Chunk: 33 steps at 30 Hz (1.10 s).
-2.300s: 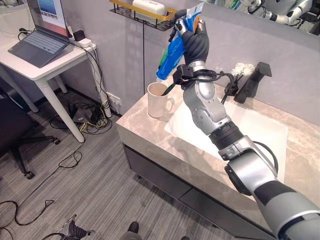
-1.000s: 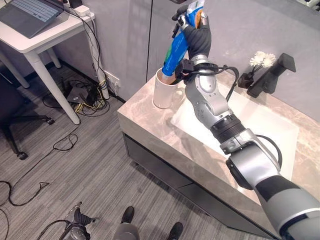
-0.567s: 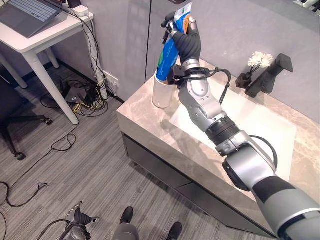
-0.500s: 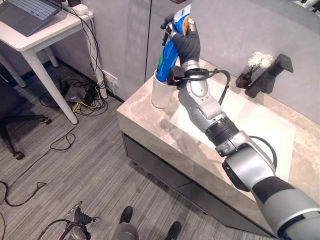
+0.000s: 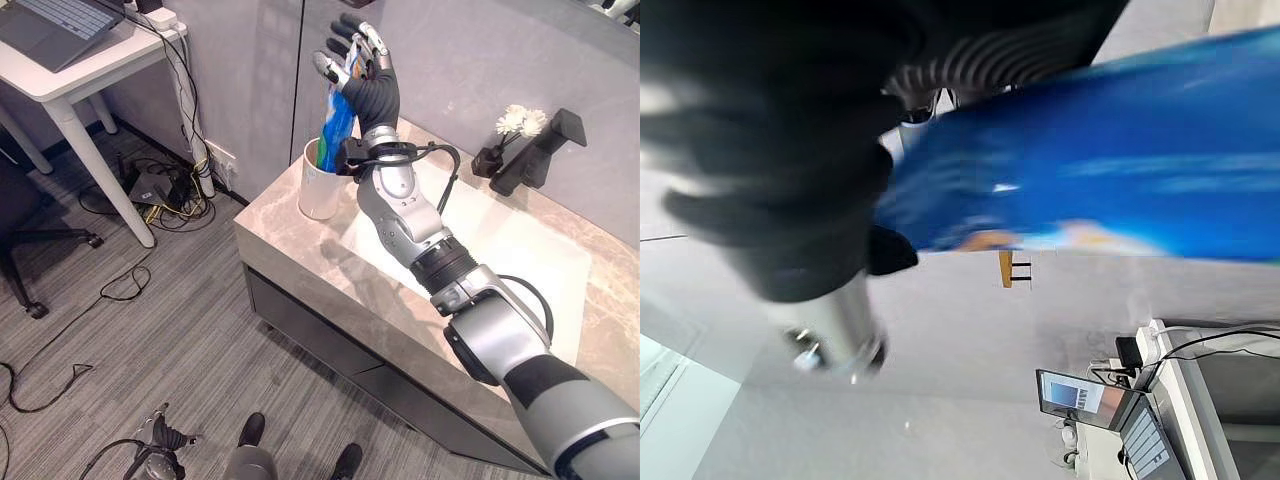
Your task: Put brush and paste in cup on sink, flatten towel.
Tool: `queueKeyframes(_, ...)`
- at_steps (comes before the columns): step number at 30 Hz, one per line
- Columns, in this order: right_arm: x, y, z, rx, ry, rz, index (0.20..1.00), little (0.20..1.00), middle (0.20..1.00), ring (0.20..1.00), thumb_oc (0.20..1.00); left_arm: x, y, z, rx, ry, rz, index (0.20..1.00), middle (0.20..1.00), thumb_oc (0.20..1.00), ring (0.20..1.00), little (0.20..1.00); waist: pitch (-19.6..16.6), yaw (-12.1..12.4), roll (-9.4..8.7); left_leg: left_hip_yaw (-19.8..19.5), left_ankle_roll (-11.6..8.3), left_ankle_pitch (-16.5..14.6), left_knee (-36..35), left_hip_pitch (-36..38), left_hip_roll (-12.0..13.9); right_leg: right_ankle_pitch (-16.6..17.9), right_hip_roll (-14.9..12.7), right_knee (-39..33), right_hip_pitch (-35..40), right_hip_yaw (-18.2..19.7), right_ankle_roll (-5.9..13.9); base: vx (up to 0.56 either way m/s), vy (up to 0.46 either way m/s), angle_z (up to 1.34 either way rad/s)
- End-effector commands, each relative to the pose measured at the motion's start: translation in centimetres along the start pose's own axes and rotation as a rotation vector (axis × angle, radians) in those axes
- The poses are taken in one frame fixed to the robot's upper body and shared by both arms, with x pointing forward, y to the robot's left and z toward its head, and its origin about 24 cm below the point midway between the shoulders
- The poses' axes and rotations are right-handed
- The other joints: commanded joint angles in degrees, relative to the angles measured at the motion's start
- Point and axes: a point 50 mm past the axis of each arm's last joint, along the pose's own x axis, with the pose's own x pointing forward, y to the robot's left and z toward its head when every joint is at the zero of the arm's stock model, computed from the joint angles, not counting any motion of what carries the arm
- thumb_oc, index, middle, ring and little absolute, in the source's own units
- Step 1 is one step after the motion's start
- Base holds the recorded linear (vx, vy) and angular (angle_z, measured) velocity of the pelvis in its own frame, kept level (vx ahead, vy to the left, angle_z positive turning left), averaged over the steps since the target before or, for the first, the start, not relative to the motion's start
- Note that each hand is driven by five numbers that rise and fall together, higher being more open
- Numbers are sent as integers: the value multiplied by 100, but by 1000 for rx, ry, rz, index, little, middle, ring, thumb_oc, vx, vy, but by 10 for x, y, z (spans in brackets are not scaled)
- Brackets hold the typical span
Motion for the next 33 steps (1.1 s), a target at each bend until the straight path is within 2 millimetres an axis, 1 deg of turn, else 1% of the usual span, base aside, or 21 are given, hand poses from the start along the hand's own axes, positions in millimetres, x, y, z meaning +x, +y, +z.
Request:
queueKeyframes(1,14,-9,36,-56,-151,3,1000,1000,1000,1000,1000,4,7,-2,5,19,39,1000,1000,1000,1000,1000,142,90,35,-10,355,6,-143,-129,-314,157,-479,66,778,180,554,0,0,0)
queueKeyframes(7,14,-6,48,-114,-221,1,1000,1000,1000,1000,1000,4,5,7,9,-21,32,1000,1000,1000,1000,1000,86,59,110,89,348,-15,-143,-75,-291,150,-471,58,778,227,562,-3,-1,-5)
queueKeyframes(8,14,-6,55,-121,-257,-8,1000,1000,1000,1000,1000,5,5,12,10,-50,29,1000,1000,1000,1000,1000,56,45,145,125,344,-24,-143,-34,-276,145,-468,44,801,251,564,-1,-4,-16)
queueKeyframes(10,14,-6,55,-121,-256,-8,1000,1000,1000,1000,1000,5,5,12,10,-50,29,1000,1000,1000,1000,1000,60,52,146,129,343,-26,-143,-28,-274,146,-467,43,805,256,563,2,-3,-12)
queueKeyframes(12,13,-8,72,-114,-338,-46,1000,1000,1000,1000,1000,5,7,34,-13,-159,30,1000,1000,1000,1000,1000,-17,27,232,214,344,-57,-143,61,-253,128,-450,22,842,303,568,6,-8,-17)
queueKeyframes(15,9,-14,91,-117,-429,-62,1000,1000,1000,1000,1000,3,18,58,-72,-300,31,1000,1000,1000,1000,1000,-83,4,328,306,350,-96,-143,170,-216,73,-424,6,881,366,563,2,-6,-11)
queueKeyframes(17,-1,-27,115,-164,-537,-50,1000,1000,1000,1000,1000,-4,36,71,-163,-406,32,1000,1000,1000,1000,1000,-103,-81,434,450,346,-160,-143,324,-159,27,-400,15,913,470,570,-2,5,-12)
queueKeyframes(18,-5,-31,120,-193,-568,-52,1000,1000,1000,1000,1000,-9,47,74,-177,-456,31,1000,1000,1000,1000,1000,-134,-118,475,512,349,-152,-143,354,-136,26,-389,13,899,523,570,-1,7,-28)
queueKeyframes(19,-10,-40,128,-269,-610,-46,1000,1000,1000,1000,1000,-14,59,78,-187,-512,26,1000,1000,1000,1000,1000,-152,-158,509,574,345,-171,-143,416,-113,2,-373,11,909,573,570,16,-1,-36)
queueKeyframes(20,-14,-49,132,-350,-630,-48,1000,1000,1000,1000,1000,-23,73,84,-214,-586,16,1000,1000,1000,1000,1000,-181,-220,561,688,336,-226,-143,524,-56,-29,-349,11,930,599,580,19,-1,-43)
queueKeyframes(21,-19,-54,136,-415,-648,-31,1000,1000,1000,1000,1000,-30,85,80,-250,-609,15,1000,1000,1000,1000,1000,-200,-261,589,814,321,-248,-143,610,0,-29,-320,6,919,649,580,-4,-21,-54)
queueKeyframes(22,-23,-59,138,-444,-666,-53,1000,1000,1000,1000,1000,-40,99,83,-290,-662,2,1000,1000,1000,1000,1000,-195,-285,609,962,310,-237,-143,664,65,10,-270,19,859,681,572,-60,-41,-106)
queueKeyframes(24,-35,-75,147,-712,-700,1,1000,1000,1000,1000,1000,-65,136,95,-423,-824,-76,1000,1000,1000,1000,1000,-163,-421,666,1246,250,-212,-143,800,216,2,-119,155,701,686,574,-67,-55,-112)
queueKeyframes(25,-35,-75,147,-712,-700,1,1000,1000,1000,1000,1000,-65,136,95,-423,-824,-76,1000,1000,1000,1000,1000,-163,-421,666,1246,250,-212,-143,800,216,2,-119,155,701,686,574,-17,-28,-50)
queueKeyframes(26,-48,-86,148,-767,-715,-12,1000,1000,1000,1000,1000,-81,150,105,-462,-911,-149,1000,1000,1000,1000,1000,-141,-547,707,1362,231,-213,-143,907,263,-63,-33,264,643,773,558,3,-42,-58)
queueKeyframes(27,-58,-106,144,-836,-669,-39,1000,1000,1000,1000,1000,-94,161,115,-481,-994,-208,1000,1000,1000,1000,1000,-147,-628,727,1390,211,-205,-143,946,288,-116,-2,294,641,801,543,11,-69,-74)
queueKeyframes(28,-70,-123,140,-896,-630,-80,1000,1000,1000,1000,1000,-103,171,122,-463,-1050,-240,1000,1000,1000,1000,1000,-139,-723,779,1402,190,-222,-143,985,310,-254,18,330,680,813,547,0,-82,-69)
queueKeyframes(30,-91,-153,132,-993,-549,-157,1000,1000,1000,1000,1000,-115,180,127,-443,-1096,-298,1000,1000,1000,1000,1000,-172,-887,816,1369,155,-226,-143,1025,320,-276,29,283,743,800,508,13,-81,-19)
queueKeyframes(31,-105,-169,128,-1048,-497,-192,1000,1000,1000,1000,1000,-120,188,127,-452,-1121,-303,1000,1000,1000,1000,1000,-208,-960,816,1363,129,-186,-143,1017,339,-247,57,215,766,797,489,44,-107,-8)
queueKeyframes(32,-124,-197,129,-1117,-424,-280,1000,1000,1000,1000,1000,-126,196,130,-489,-1160,-304,1000,1000,1000,1000,1000,-216,-1111,870,1371,94,-194,-143,1074,376,-283,102,166,832,804,474,31,-96,-6)
queueKeyframes(33,-133,-203,130,-1107,-409,-307,1000,1000,1000,1000,1000,-125,199,129,-526,-1161,-298,1000,1000,1000,1000,1000,-235,-1137,862,1374,90,-162,-143,1075,389,-273,117,120,844,802,452,42,-96,13)
